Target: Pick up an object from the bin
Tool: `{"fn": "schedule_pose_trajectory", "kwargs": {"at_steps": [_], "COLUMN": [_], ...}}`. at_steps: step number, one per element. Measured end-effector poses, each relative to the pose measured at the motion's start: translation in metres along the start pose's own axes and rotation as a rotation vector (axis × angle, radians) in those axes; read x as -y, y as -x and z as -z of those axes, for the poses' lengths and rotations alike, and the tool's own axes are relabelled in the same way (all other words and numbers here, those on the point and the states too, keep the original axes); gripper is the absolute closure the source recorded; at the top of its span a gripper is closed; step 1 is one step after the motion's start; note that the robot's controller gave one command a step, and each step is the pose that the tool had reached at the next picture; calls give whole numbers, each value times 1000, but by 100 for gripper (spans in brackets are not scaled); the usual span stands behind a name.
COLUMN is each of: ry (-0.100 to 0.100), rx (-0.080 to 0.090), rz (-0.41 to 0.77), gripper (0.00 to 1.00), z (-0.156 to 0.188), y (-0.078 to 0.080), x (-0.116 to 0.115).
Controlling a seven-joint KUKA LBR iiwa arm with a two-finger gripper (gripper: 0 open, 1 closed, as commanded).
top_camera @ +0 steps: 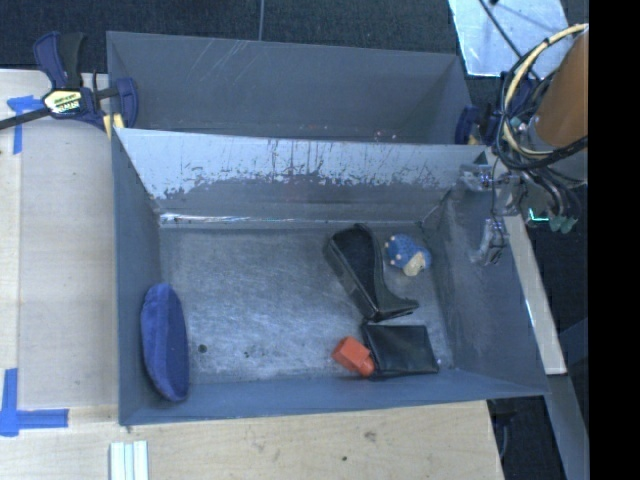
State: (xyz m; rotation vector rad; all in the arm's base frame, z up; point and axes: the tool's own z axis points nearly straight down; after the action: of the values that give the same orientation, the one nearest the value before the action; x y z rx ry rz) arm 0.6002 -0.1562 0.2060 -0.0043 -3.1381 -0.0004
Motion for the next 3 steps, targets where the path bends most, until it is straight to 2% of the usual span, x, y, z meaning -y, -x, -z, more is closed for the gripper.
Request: {"fn": "schedule_pose_trajectory", "kwargs": {"at_steps": [1, 2, 3], "ry": [2, 2, 1], "rx": [1, 5, 7], "rz": [231, 793, 793], "gripper": [0, 0, 100], "z": [-106, -136, -135], "y": [20, 11, 12], "x": [-59, -25, -25]}}
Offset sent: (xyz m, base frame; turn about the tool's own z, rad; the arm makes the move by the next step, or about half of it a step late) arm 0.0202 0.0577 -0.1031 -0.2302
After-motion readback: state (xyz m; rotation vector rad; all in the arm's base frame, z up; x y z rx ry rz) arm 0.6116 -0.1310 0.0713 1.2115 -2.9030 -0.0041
